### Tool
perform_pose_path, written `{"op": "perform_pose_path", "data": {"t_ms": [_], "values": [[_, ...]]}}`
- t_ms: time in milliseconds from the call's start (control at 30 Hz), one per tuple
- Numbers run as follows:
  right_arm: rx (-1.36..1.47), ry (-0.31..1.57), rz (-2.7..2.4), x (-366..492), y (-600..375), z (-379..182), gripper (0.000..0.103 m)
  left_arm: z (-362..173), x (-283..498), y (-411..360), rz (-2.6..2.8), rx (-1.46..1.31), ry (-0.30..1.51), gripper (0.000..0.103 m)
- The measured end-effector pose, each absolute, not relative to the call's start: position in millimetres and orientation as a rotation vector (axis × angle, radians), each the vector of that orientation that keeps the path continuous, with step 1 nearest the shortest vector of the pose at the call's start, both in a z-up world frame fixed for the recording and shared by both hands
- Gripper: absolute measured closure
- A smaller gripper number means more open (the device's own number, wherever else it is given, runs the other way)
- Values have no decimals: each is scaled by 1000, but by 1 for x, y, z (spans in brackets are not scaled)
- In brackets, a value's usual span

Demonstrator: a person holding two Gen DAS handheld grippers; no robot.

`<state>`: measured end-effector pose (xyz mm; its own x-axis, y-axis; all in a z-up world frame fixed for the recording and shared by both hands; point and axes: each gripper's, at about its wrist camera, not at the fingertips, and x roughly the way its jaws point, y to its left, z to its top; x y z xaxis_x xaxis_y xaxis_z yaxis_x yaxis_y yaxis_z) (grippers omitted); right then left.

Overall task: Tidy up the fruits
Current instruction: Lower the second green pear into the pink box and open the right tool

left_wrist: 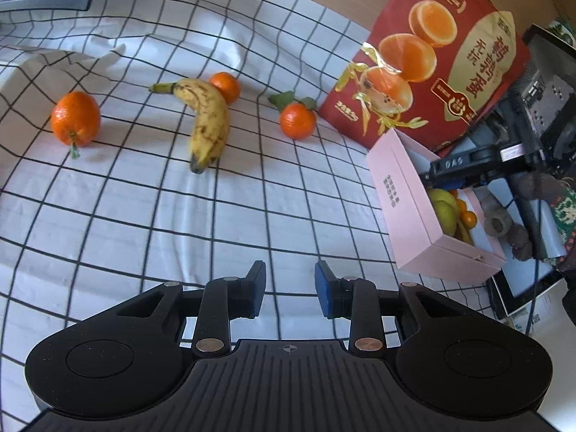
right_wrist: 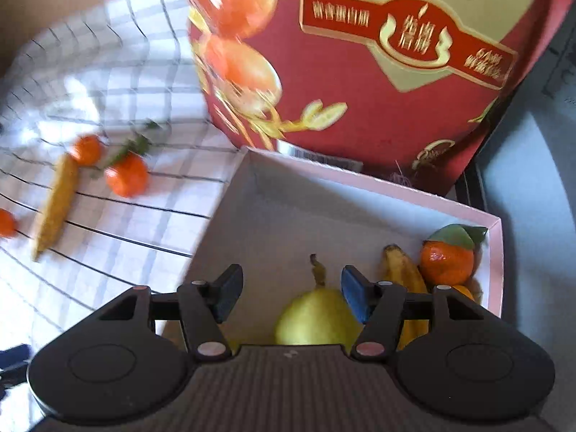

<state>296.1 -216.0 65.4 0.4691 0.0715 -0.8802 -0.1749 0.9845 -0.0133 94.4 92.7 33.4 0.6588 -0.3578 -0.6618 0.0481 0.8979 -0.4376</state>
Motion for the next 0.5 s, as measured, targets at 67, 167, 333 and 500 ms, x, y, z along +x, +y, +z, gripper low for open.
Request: {"op": "perform_pose_path", "data": {"t_ms": [67,167,333,500], "values": [[-140,1088,115,299,-216,61,42,33,94,98,-228,-410,825,70],[-135,1099,93,298,-225,60,42,30,95,103,-216,-422,829,70],[-91,1091,97,290,-235,63,43,28,98,102,-229,-421,838,70],[-32,1024,97,272,-243,76,44,28,102,97,-252,-408,846,70]]}}
